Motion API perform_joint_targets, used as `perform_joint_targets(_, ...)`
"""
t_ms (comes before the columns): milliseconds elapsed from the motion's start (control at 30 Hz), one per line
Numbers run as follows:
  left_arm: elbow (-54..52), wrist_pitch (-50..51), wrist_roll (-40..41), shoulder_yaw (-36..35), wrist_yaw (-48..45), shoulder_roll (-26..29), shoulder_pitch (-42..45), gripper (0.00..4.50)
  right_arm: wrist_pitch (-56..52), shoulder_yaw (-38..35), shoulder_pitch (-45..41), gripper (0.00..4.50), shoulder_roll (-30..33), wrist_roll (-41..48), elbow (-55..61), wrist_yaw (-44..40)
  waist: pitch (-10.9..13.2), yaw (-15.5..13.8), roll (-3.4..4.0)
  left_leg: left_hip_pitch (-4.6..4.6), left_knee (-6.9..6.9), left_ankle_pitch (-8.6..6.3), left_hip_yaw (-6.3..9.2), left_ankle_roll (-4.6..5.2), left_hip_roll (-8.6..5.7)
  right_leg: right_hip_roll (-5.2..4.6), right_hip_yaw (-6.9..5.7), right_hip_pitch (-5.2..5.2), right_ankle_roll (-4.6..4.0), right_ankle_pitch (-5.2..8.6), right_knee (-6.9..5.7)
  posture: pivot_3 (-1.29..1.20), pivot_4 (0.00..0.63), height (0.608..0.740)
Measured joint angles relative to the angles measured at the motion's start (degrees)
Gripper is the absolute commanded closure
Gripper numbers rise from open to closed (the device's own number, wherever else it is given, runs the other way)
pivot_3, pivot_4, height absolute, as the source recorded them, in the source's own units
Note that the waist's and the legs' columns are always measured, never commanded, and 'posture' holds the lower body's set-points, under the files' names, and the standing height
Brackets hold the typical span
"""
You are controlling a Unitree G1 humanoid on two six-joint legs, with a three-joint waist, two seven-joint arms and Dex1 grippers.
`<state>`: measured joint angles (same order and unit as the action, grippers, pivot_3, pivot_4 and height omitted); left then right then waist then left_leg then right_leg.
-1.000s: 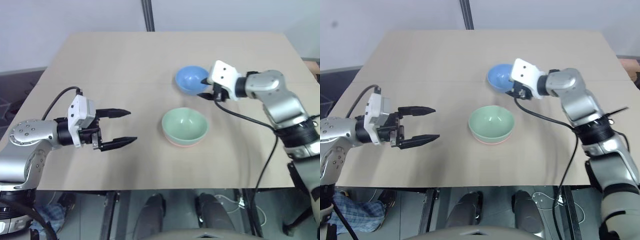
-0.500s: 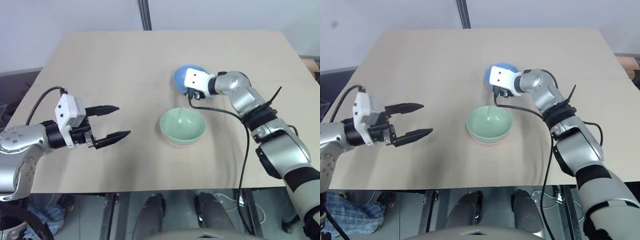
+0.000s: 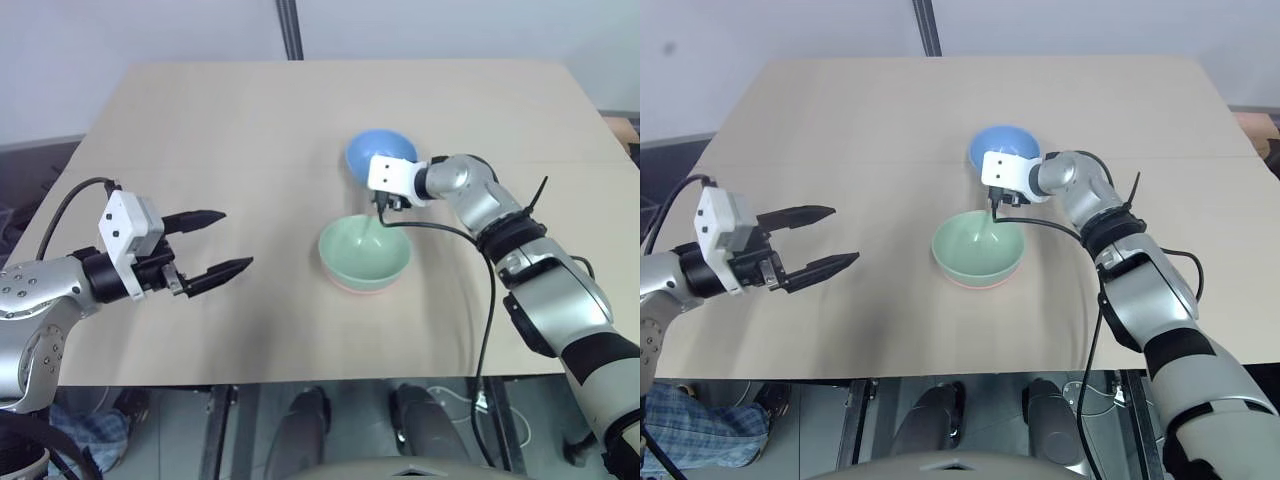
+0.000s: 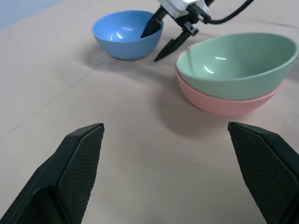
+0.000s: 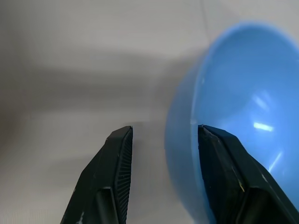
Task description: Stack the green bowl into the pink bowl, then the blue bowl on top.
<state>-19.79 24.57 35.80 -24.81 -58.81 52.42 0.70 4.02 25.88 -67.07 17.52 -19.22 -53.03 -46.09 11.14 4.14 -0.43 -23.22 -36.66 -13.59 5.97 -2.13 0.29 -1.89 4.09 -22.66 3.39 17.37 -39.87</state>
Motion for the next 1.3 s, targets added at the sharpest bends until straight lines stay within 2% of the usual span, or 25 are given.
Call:
perform_joint_targets(67, -0.1, 0.0, 0.4, 0.0, 0.4, -0.1, 0.1, 0.0, 0.4, 0.0, 0.0, 4.46, 0.0, -0.3, -0.1, 0.0, 0.0, 0.1, 0.0, 0.0, 0.01, 0.0, 0.0, 0.0, 0.0, 0.0, 0.01, -0.02, 0.0, 0.0, 0.0, 0.0, 0.15, 0.74)
perform_joint_targets(267, -0.3, 0.0, 0.5, 0.0, 0.5, -0.1, 0.2, 0.0, 0.9, -0.1, -0.1, 4.46, 0.0, -0.5, -0.4, -0.1, 0.0, 0.0, 0.0, -0.01, 0.01, 0.0, -0.01, 0.0, 0.0, 0.0, 0.01, -0.02, 0.0, 0.0, 0.0, 0.0, 0.15, 0.74)
perform_joint_targets(367, -0.3, 0.0, 0.4, 0.0, 0.4, -0.1, 0.5, 0.0, 0.6, -0.9, 0.4, 4.46, 0.7, 0.6, 3.9, -3.1, 0.0, 0.1, 0.01, -0.09, 0.01, 0.01, 0.01, -0.01, 0.01, 0.0, 0.0, -0.08, 0.0, -0.01, -0.01, 0.0, 0.15, 0.74)
perform_joint_targets(467, -0.3, -0.3, 0.4, 0.2, 0.3, -0.3, 1.5, 0.0, -4.2, -3.7, 2.8, 4.46, 2.6, 5.8, 16.1, -10.1, 0.0, -0.1, 0.01, -0.23, -0.02, 0.0, 0.12, -0.01, 0.01, -0.01, -0.09, -0.12, 0.0, -0.01, 0.03, 0.0, 0.15, 0.74)
perform_joint_targets(567, -0.1, -0.5, 0.5, 0.2, 0.0, -0.3, 2.6, 0.0, -13.1, -6.6, 6.2, 4.46, 5.4, 13.9, 31.7, -18.3, 0.0, -0.3, 0.01, -0.64, -0.21, 0.01, 0.26, -0.01, 0.0, -0.03, -0.21, -0.42, 0.0, -0.01, -0.02, 0.0, 0.15, 0.74)
perform_joint_targets(700, 1.0, -1.2, 0.4, 0.6, -1.7, -0.3, 3.0, 0.0, -28.2, -9.8, 10.0, 4.46, 12.2, 25.7, 53.5, -27.0, 0.0, -0.7, -0.01, -0.64, -0.23, 0.0, 0.25, 0.01, -0.05, -0.09, -0.23, -0.41, 0.01, -0.01, 0.0, 0.0, 0.15, 0.74)
perform_joint_targets(900, 3.7, -2.0, 0.2, 2.3, -3.8, -0.2, 5.7, 0.0, -42.9, -10.8, 19.3, 4.46, 20.7, 35.7, 75.3, -29.6, 0.0, -0.7, -0.01, -0.6, -0.43, 0.0, 0.29, 0.01, -0.03, -0.02, -0.29, -0.36, 0.01, -0.02, -0.16, 0.0, 0.15, 0.74)
perform_joint_targets(1067, 5.7, -2.3, 0.2, 4.2, -5.2, -0.2, 9.3, 0.0, -48.3, -9.1, 20.2, 4.46, 20.8, 37.5, 81.3, -25.3, 0.0, -0.3, -0.02, -0.53, -0.52, 0.0, 0.27, 0.01, 0.0, 0.04, -0.28, -0.33, 0.0, -0.04, -0.25, 0.0, 0.15, 0.74)
perform_joint_targets(1100, 6.1, -2.3, 0.1, 4.7, -5.5, -0.2, 9.9, 0.0, -48.9, -8.8, 20.1, 3.74, 20.1, 37.6, 81.3, -24.2, 0.0, -0.3, -0.02, -0.54, -0.52, 0.0, 0.27, 0.01, 0.0, 0.04, -0.28, -0.33, 0.0, -0.04, -0.25, 0.0, 0.15, 0.74)
perform_joint_targets(1133, 6.5, -2.3, 0.0, 5.2, -6.0, -0.2, 10.4, 0.0, -49.3, -8.6, 19.9, 3.44, 19.6, 37.6, 81.3, -23.1, 0.0, -0.3, -0.02, -0.55, -0.52, 0.0, 0.27, 0.01, 0.0, 0.03, -0.28, -0.33, -0.01, -0.04, -0.24, 0.0, 0.15, 0.74)
perform_joint_targets(1233, 7.8, -2.3, -0.3, 5.8, -7.4, 0.1, 11.0, 0.0, -50.7, -8.5, 18.9, 1.94, 19.7, 38.0, 81.4, -21.3, 0.0, -0.3, -0.02, -0.6, -0.51, 0.0, 0.28, 0.01, -0.01, 0.01, -0.28, -0.33, -0.01, -0.05, -0.15, 0.0, 0.15, 0.74)
perform_joint_targets(1300, 8.2, -2.4, -0.7, 6.4, -8.2, 0.3, 11.2, 0.0, -52.2, -8.5, 18.9, 1.94, 19.7, 38.7, 81.5, -19.9, 0.0, -0.4, -0.02, -0.62, -0.51, 0.0, 0.27, 0.01, -0.02, 0.0, -0.28, -0.33, -0.01, -0.05, -0.12, 0.0, 0.15, 0.74)
